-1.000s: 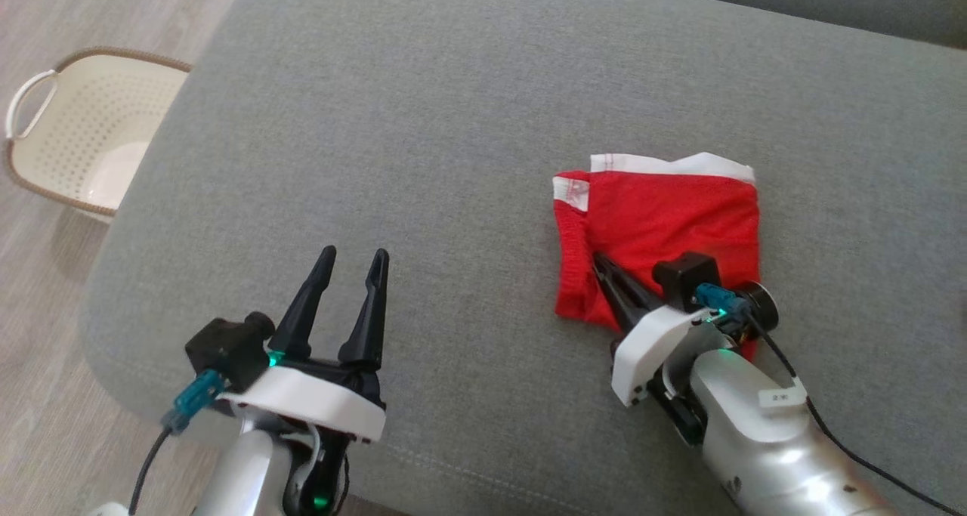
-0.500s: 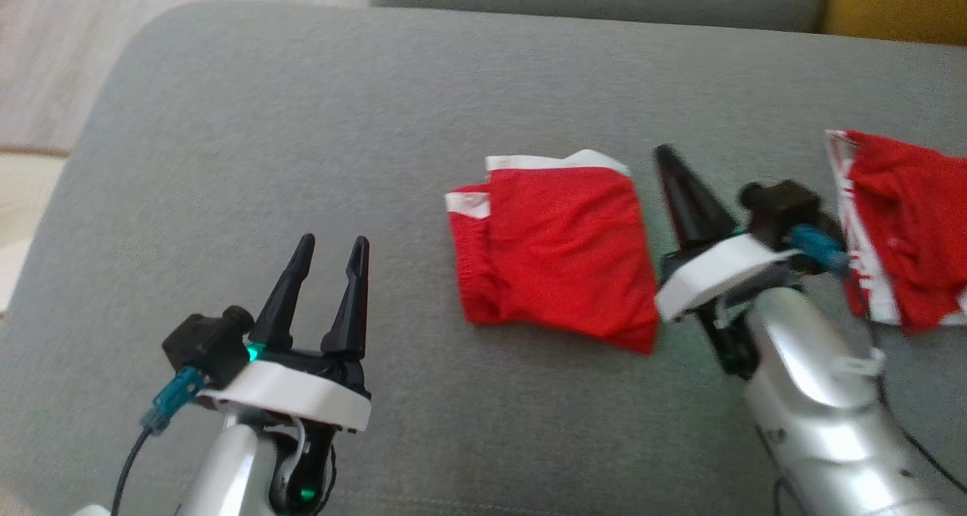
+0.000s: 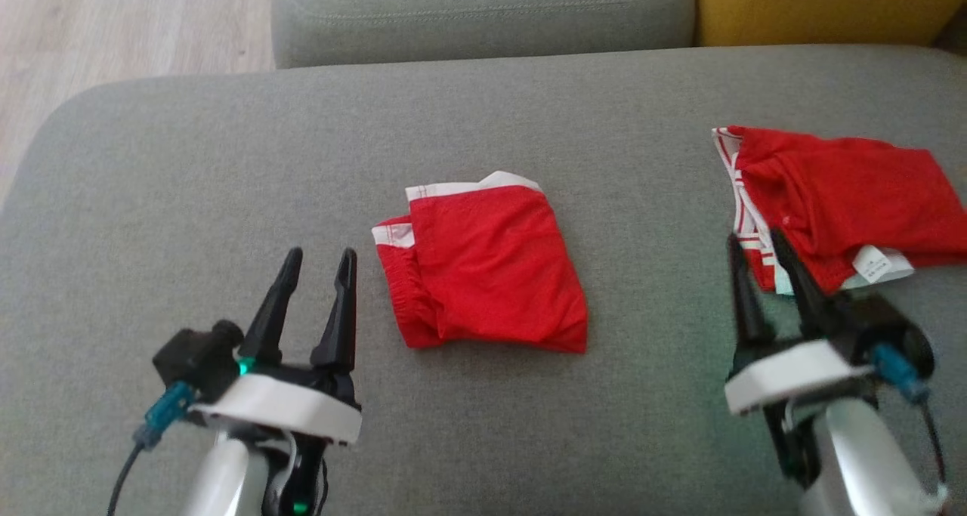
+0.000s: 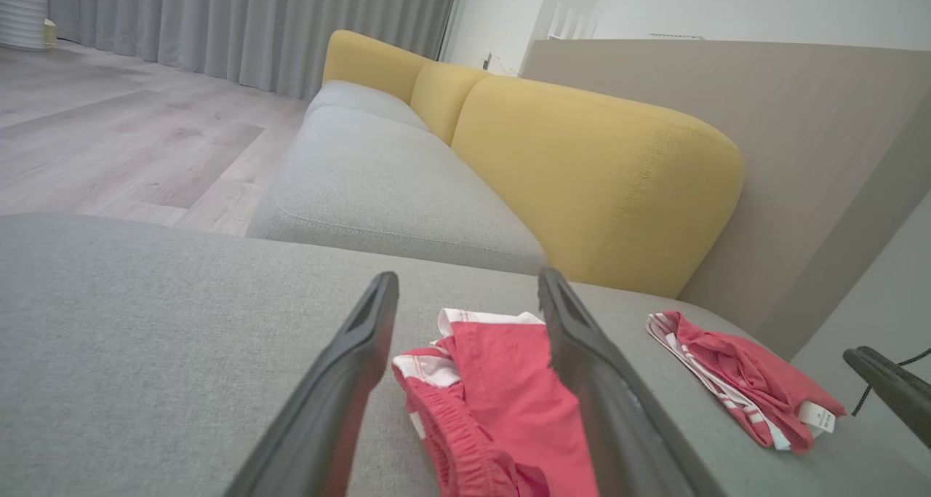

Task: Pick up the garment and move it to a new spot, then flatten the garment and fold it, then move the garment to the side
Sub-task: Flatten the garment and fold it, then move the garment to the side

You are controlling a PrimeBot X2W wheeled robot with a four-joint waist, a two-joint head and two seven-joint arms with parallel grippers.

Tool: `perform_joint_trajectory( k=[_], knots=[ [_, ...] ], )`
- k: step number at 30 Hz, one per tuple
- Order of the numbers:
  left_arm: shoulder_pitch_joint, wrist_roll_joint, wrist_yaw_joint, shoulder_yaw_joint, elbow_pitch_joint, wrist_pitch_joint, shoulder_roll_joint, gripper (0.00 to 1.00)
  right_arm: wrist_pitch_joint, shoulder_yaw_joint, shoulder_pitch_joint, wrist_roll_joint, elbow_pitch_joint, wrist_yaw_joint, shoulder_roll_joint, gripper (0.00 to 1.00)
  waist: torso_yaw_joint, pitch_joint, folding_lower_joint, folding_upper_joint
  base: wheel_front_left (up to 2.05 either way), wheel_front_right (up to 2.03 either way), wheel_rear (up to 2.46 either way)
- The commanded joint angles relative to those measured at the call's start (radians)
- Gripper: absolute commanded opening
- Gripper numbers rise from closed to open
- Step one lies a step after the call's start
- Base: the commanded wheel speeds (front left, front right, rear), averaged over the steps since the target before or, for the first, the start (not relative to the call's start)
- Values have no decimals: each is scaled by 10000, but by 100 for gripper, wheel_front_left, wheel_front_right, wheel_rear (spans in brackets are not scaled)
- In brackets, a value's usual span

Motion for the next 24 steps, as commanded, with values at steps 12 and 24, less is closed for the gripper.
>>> perform_joint_trajectory(
  k=[12, 24],
  knots=[
    [269, 26, 147, 375, -200, -80, 33, 100, 165, -408, 1104, -369, -1295, -9, 426, 100, -43, -165, 0, 0, 0, 0, 0],
    [83, 14, 93, 202, -261, -80, 33, 100, 273, -950, 797, -388, -1789, -9, 436, 100, 380, 171, 0, 0, 0, 0, 0]
  ],
)
